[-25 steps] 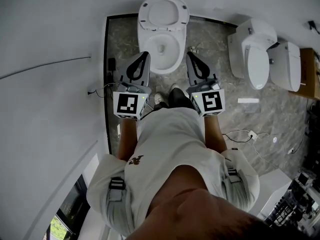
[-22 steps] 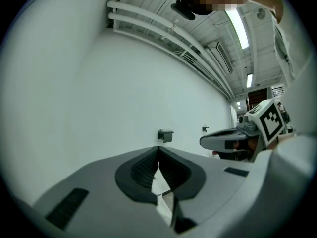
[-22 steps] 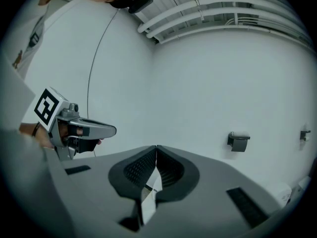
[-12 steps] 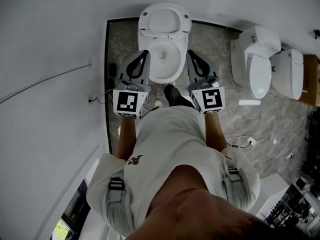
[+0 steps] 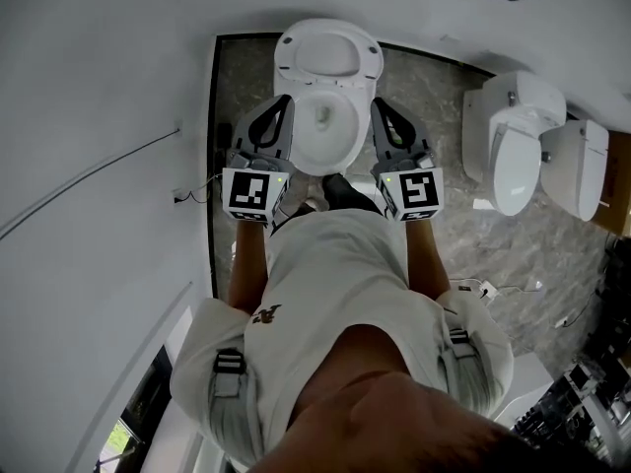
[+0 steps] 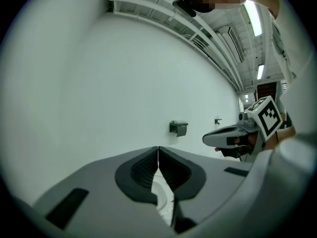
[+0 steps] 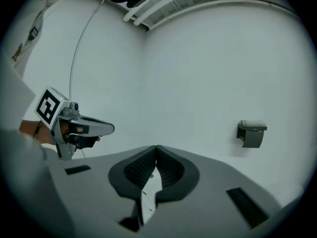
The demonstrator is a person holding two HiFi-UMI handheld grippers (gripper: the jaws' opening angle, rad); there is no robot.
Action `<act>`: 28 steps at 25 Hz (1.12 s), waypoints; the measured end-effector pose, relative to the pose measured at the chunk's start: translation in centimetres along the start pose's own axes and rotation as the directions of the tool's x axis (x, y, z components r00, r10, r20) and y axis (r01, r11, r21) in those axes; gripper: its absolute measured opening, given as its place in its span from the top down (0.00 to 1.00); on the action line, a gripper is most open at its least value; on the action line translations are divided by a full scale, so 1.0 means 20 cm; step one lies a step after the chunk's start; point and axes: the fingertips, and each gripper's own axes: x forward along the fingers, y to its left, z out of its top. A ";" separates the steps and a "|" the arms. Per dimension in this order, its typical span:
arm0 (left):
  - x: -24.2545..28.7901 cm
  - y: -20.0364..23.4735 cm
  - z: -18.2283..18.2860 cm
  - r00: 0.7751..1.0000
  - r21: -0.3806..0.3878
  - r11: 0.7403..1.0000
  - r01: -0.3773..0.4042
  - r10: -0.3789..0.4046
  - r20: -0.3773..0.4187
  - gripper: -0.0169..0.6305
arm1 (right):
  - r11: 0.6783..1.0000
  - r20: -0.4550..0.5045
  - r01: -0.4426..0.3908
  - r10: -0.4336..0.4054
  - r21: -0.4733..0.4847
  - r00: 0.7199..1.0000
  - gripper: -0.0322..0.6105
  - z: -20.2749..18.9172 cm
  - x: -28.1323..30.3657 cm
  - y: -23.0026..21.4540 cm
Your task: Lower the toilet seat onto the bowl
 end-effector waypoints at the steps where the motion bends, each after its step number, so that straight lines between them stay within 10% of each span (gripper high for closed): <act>1: 0.04 0.01 -0.01 1.000 0.002 1.000 0.000 0.000 -0.003 0.94 | 1.000 -0.007 -0.001 0.002 0.002 1.000 0.92 -0.02 0.03 -0.03; 28: 0.86 0.33 -0.65 0.979 0.171 0.982 0.075 -0.040 -0.201 0.94 | 0.983 -0.168 -0.028 -0.003 -0.181 0.986 0.92 -0.65 0.83 -0.41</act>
